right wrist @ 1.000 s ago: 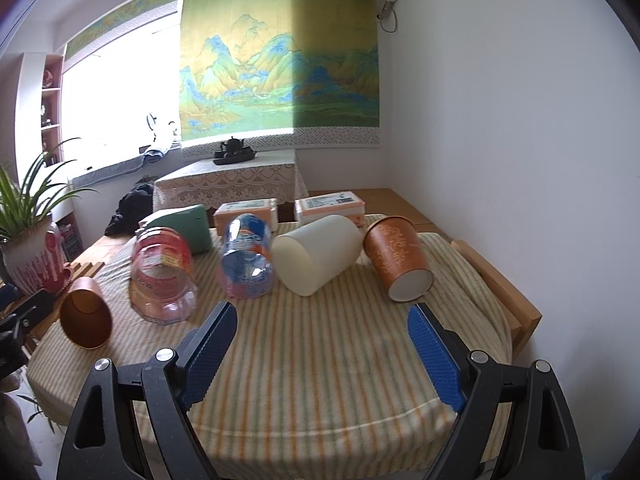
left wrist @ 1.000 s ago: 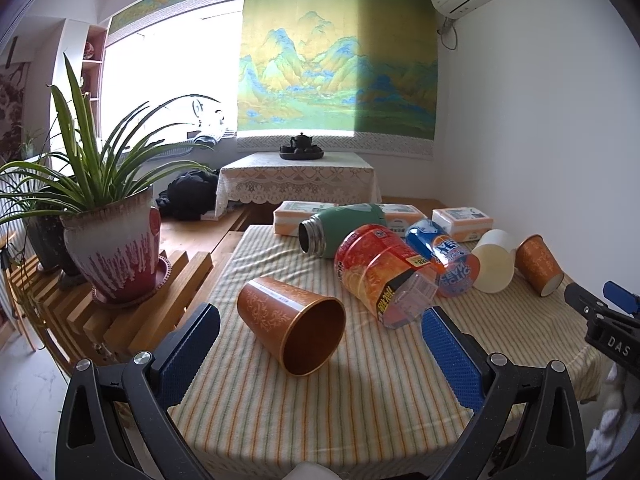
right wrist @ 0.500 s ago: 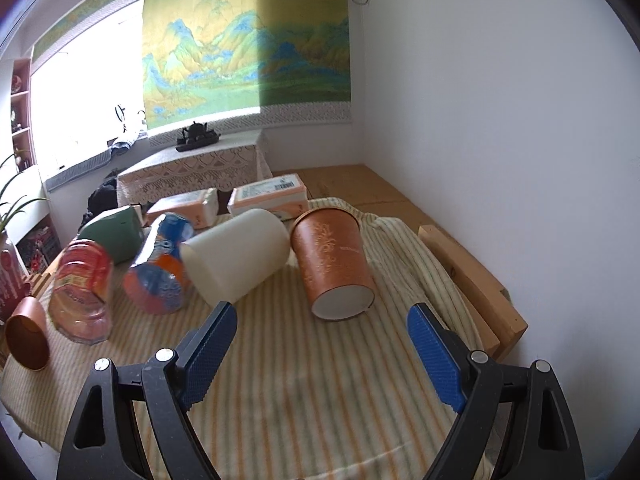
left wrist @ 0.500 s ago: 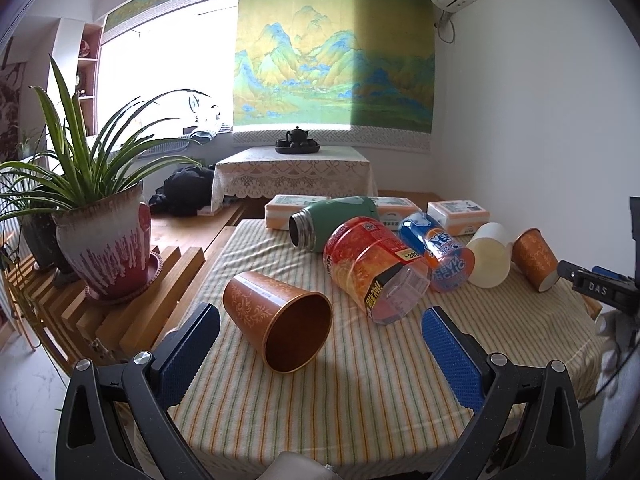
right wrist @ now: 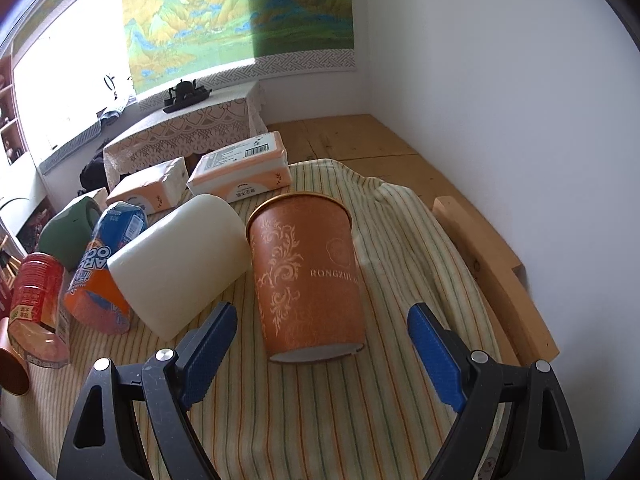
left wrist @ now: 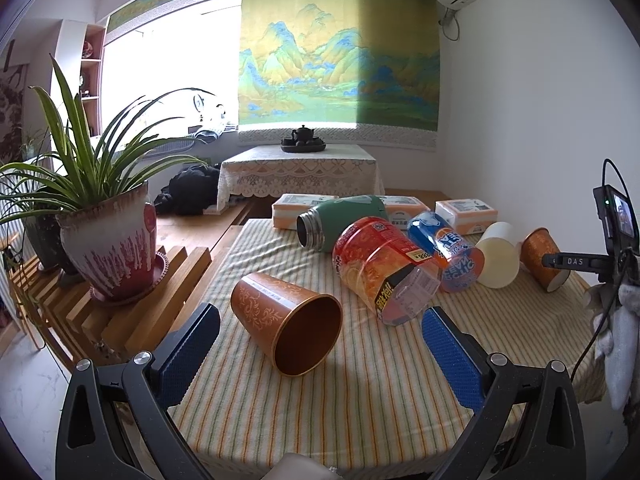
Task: Flip cup upside down
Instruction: 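Move the right gripper to the lying orange patterned cup and close on it, then lift the orange cup with the right gripper and carry it toward the left gripper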
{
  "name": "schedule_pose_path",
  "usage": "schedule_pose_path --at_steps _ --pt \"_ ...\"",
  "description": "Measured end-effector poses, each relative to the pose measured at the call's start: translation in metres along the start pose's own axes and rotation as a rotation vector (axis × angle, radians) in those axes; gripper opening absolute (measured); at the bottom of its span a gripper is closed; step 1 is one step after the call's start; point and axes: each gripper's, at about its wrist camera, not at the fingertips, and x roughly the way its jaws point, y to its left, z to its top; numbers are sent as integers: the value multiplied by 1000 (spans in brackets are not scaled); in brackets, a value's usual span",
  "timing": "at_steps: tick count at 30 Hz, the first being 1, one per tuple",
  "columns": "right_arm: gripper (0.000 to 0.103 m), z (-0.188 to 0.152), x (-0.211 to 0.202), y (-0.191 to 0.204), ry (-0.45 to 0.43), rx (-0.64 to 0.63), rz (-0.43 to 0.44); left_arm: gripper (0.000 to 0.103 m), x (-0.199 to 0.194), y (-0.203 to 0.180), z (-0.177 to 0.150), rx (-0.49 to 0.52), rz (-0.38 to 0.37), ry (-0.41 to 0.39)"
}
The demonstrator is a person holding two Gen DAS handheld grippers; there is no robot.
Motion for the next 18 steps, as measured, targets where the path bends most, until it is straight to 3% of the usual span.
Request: schedule_pose_path --at_steps 10,12,14,18 --pt "83 12 25 6 97 -48 -4 102 3 3 1 7 5 5" --pt "75 10 26 9 113 -52 5 102 3 4 2 1 7 4" --pt "59 8 29 10 140 -60 8 102 2 5 2 1 6 3" --pt "55 4 27 8 142 -51 8 102 2 7 1 0 -1 5"
